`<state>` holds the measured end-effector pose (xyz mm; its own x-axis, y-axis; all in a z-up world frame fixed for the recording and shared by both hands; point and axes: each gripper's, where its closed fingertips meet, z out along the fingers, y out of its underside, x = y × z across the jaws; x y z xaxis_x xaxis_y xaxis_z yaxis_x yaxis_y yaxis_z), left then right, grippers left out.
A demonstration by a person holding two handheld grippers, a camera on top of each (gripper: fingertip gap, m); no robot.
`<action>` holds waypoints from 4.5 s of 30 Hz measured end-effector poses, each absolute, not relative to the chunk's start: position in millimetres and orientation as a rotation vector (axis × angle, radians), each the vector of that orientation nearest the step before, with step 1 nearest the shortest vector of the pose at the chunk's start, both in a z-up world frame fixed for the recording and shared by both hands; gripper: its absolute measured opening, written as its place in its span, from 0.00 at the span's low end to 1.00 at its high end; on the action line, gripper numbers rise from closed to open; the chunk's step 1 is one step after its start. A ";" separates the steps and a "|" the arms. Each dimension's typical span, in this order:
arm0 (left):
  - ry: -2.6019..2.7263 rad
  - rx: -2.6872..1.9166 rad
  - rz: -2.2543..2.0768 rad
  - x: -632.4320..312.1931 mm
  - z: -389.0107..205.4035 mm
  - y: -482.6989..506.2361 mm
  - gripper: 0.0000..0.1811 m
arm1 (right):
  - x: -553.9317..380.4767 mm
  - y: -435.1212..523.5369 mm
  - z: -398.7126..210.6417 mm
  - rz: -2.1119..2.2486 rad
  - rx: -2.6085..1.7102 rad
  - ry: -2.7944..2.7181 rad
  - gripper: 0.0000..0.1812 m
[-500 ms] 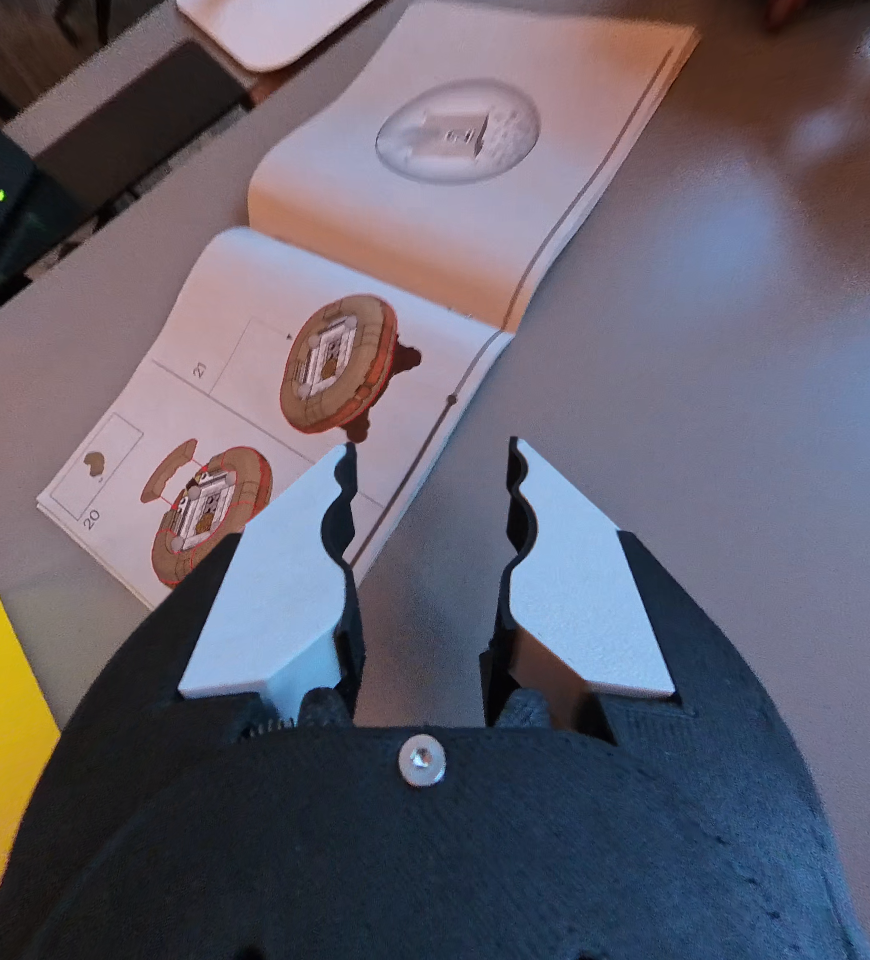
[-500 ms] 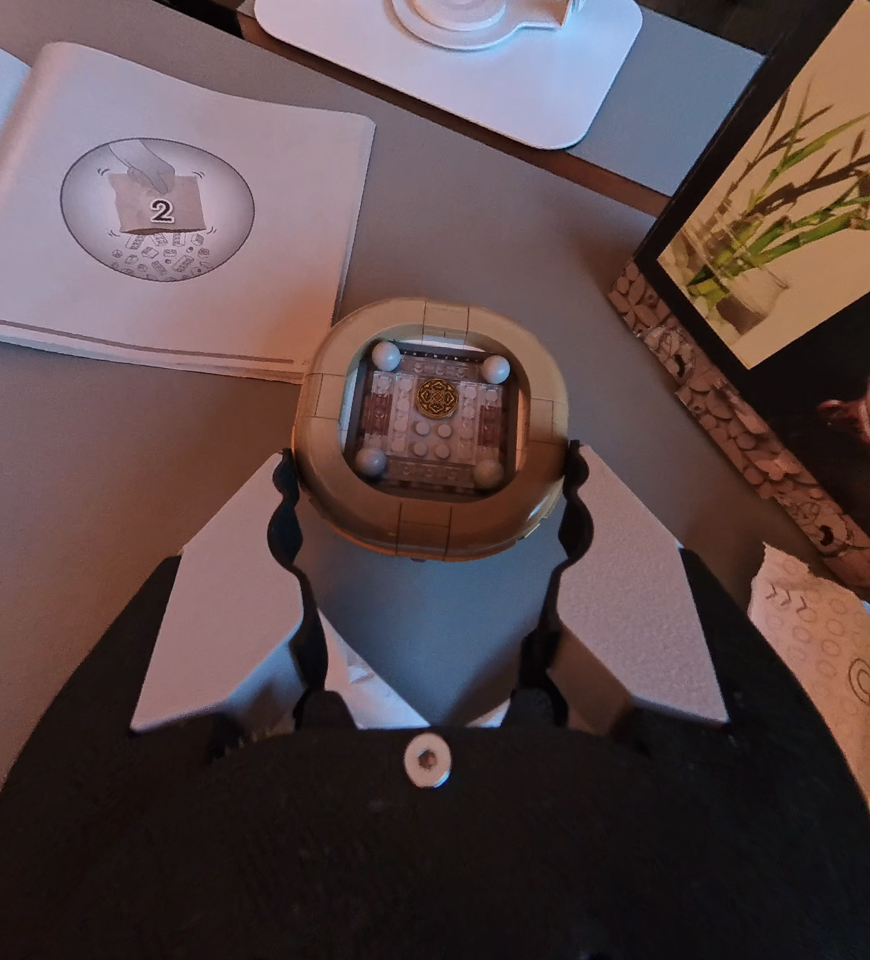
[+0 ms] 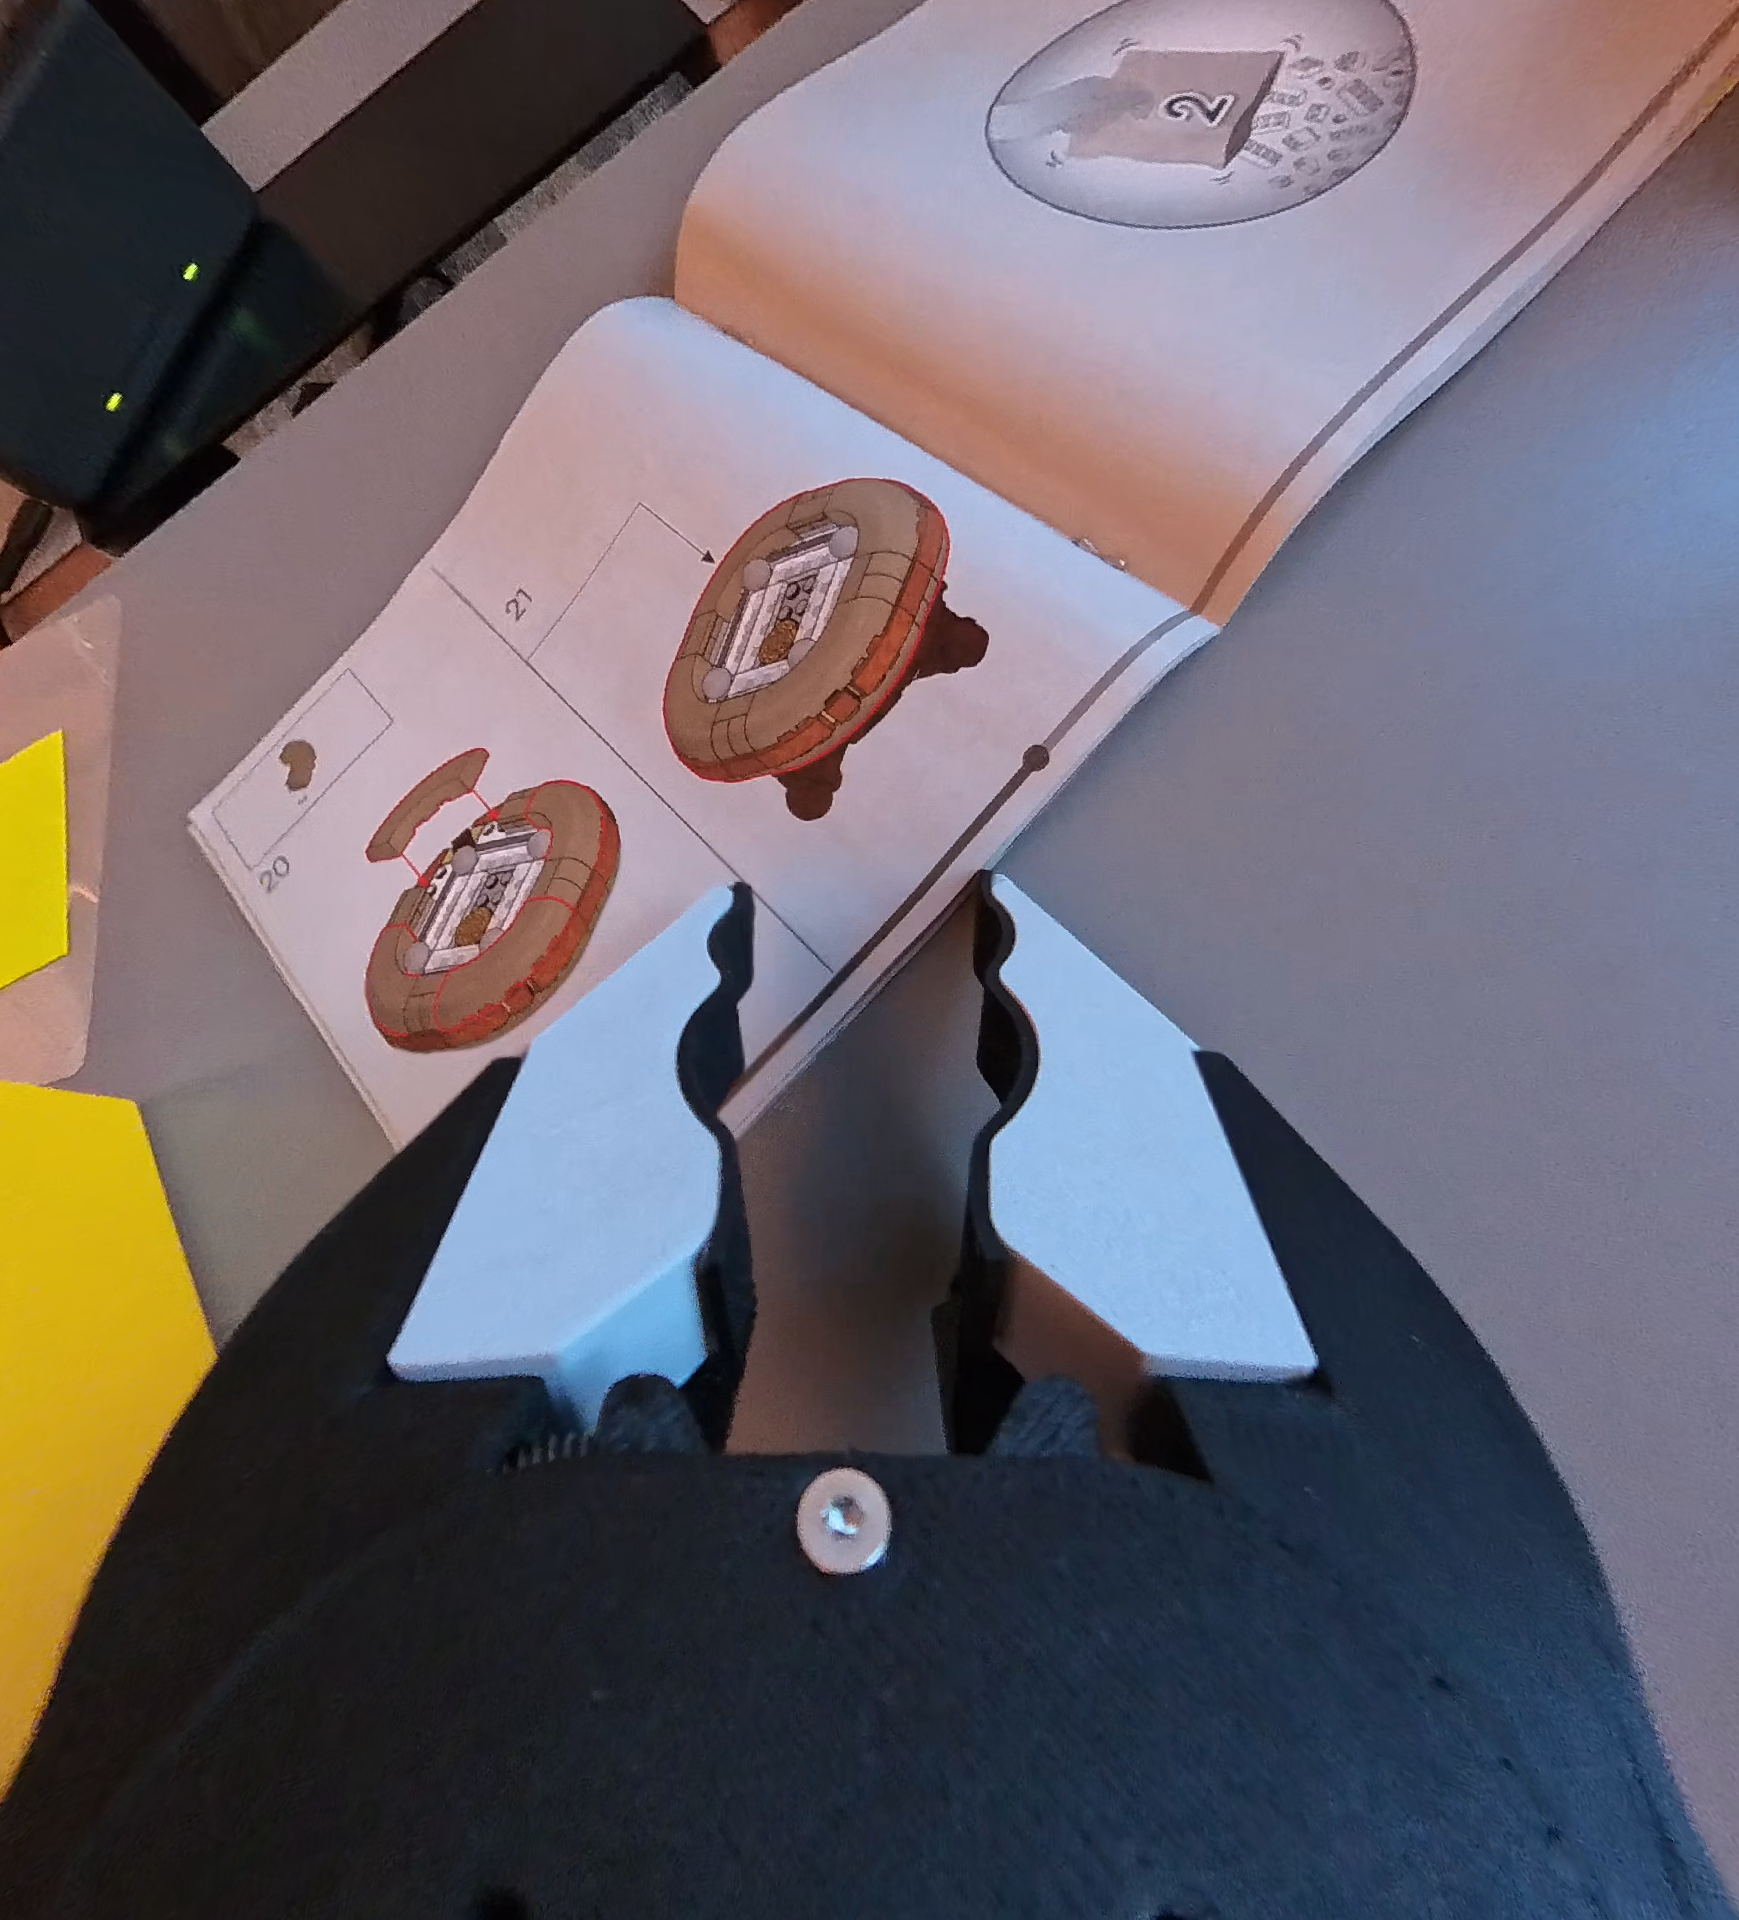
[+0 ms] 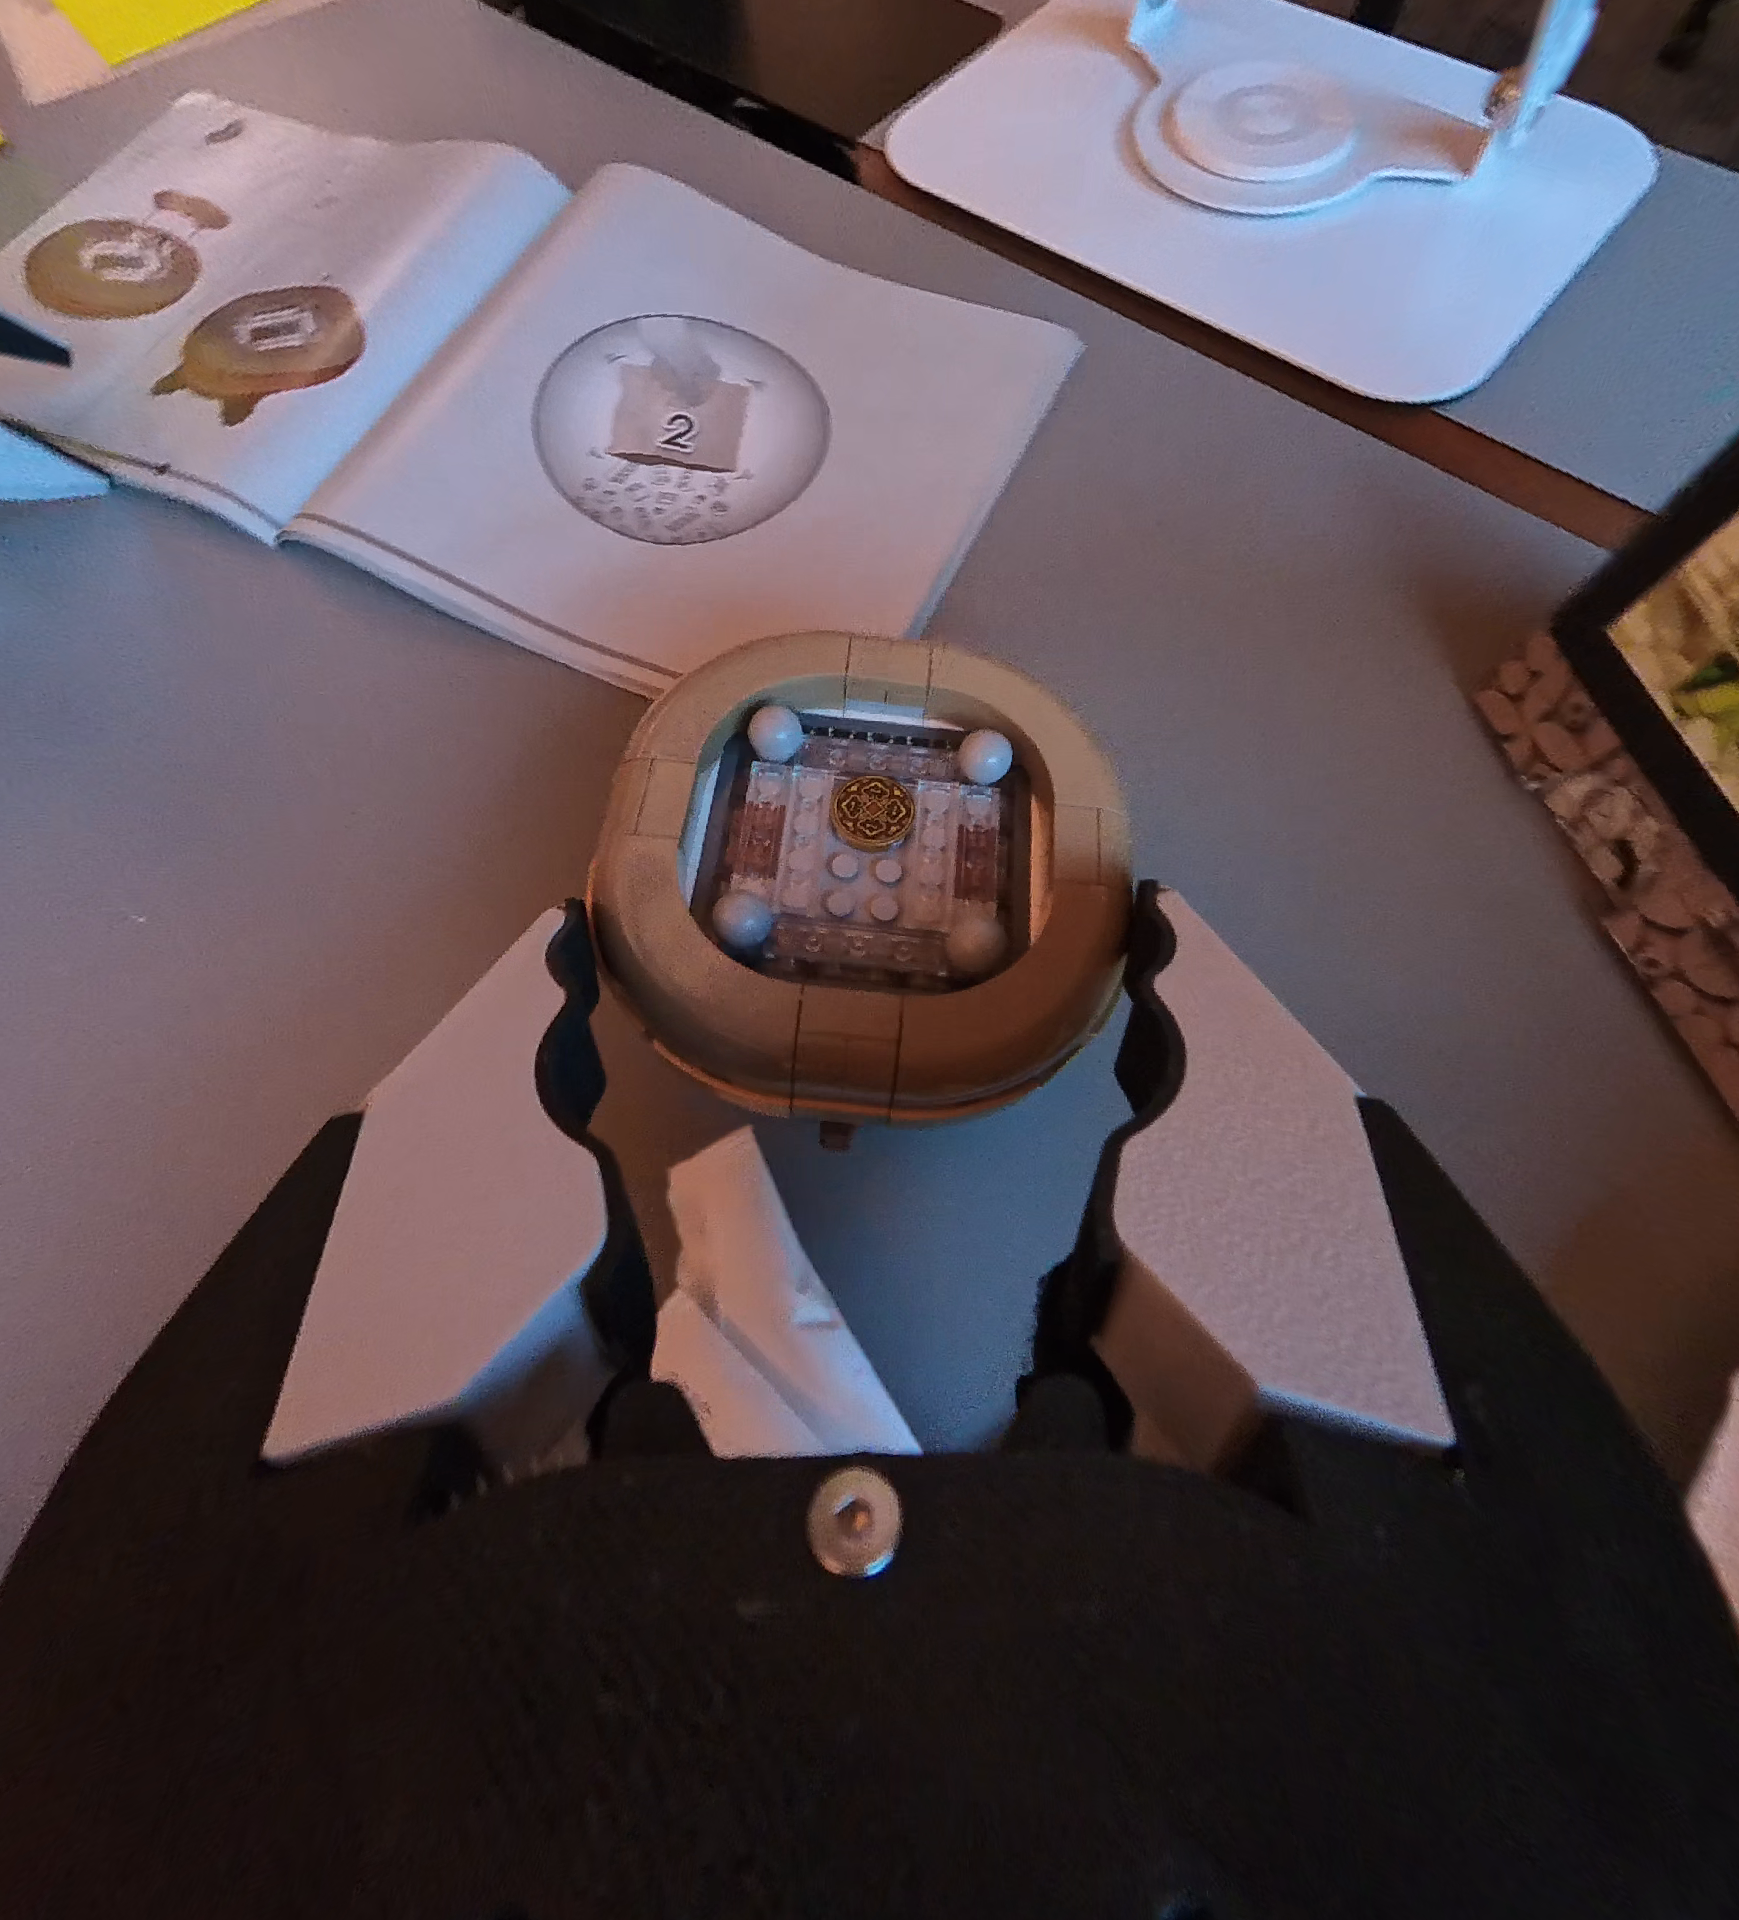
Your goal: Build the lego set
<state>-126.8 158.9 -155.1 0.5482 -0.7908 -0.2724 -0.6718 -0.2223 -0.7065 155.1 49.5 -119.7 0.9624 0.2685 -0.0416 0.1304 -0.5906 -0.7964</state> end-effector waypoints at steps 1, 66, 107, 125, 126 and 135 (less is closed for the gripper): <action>1.171 -1.966 -0.176 -127.7 -155.2 160.4 0.23 | 149.6 49.1 -119.8 0.199 -2.213 -0.304 0.56; 0.678 -2.206 -0.275 -178.3 -162.8 197.5 0.51 | -36.4 -9.0 -99.8 0.830 -1.861 -0.909 0.46; 0.857 -2.135 -0.342 -151.4 -159.4 186.5 0.11 | -21.4 2.4 -92.1 0.812 -1.838 -0.826 0.43; 0.876 -2.117 -0.416 -150.6 -150.1 178.6 0.06 | 25.4 96.8 -102.1 0.079 -1.991 -0.712 0.20; 0.879 -2.117 -0.414 -150.8 -149.9 178.1 0.06 | 28.9 104.3 -112.5 0.067 -2.039 -0.695 0.19; 0.939 -2.107 -0.421 -147.4 -147.4 168.9 0.05 | 14.1 115.0 -140.8 0.429 -2.127 -0.587 0.18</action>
